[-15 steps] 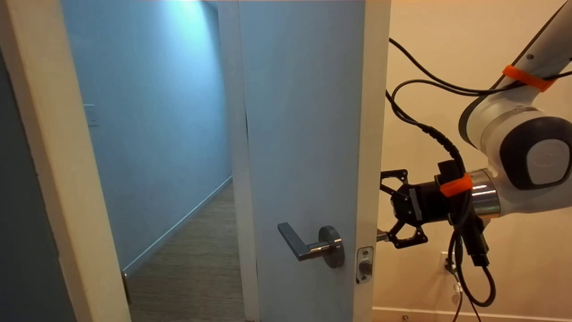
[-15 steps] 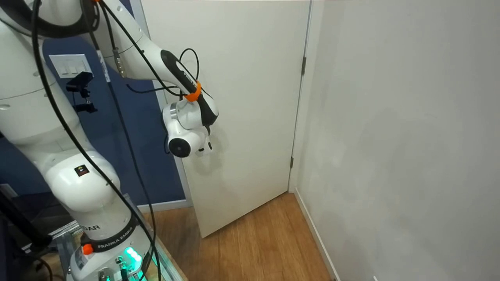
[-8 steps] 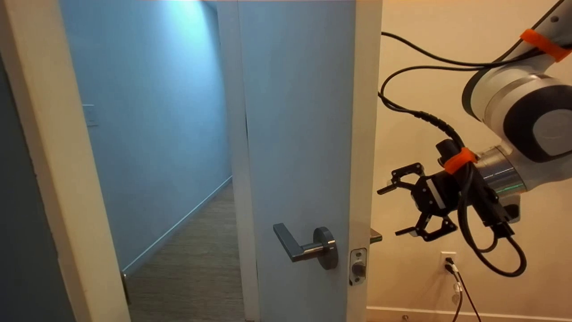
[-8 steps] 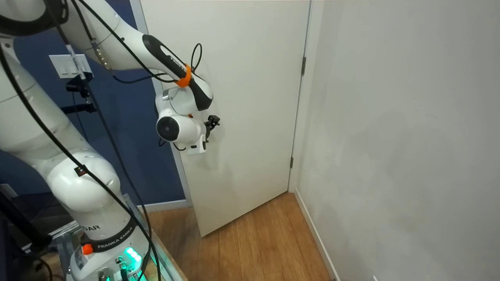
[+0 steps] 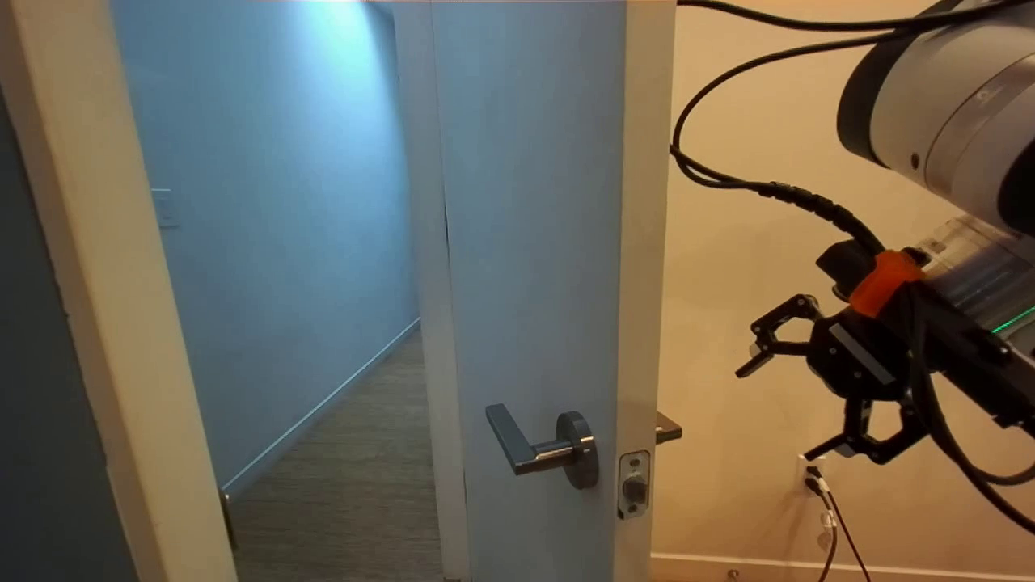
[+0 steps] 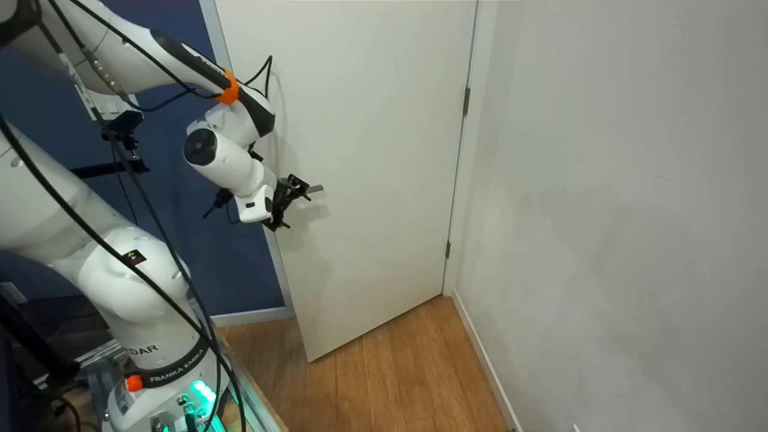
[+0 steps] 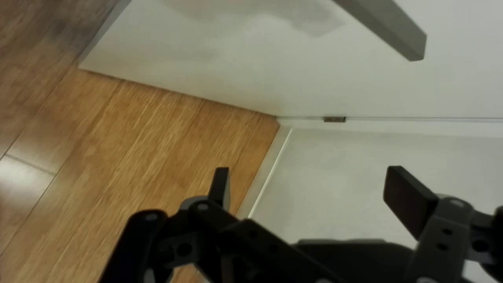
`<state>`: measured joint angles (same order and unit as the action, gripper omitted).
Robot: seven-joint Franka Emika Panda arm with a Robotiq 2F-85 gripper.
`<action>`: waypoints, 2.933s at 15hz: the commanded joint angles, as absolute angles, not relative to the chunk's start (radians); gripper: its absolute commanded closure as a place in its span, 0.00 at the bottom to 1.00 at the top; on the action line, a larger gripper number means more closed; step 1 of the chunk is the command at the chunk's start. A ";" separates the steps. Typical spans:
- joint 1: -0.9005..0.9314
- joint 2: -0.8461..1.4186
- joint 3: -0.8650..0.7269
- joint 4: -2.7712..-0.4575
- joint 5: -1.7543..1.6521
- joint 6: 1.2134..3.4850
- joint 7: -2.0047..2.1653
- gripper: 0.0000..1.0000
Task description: Open the door
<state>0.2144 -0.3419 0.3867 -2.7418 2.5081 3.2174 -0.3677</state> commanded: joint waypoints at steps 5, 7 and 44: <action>0.283 -0.363 0.502 -2.743 2.508 3.439 -0.275 0.00; 0.285 -0.363 0.505 -2.743 2.508 3.445 -0.274 0.00; 0.877 -0.377 0.262 -2.476 2.355 3.827 -0.663 0.00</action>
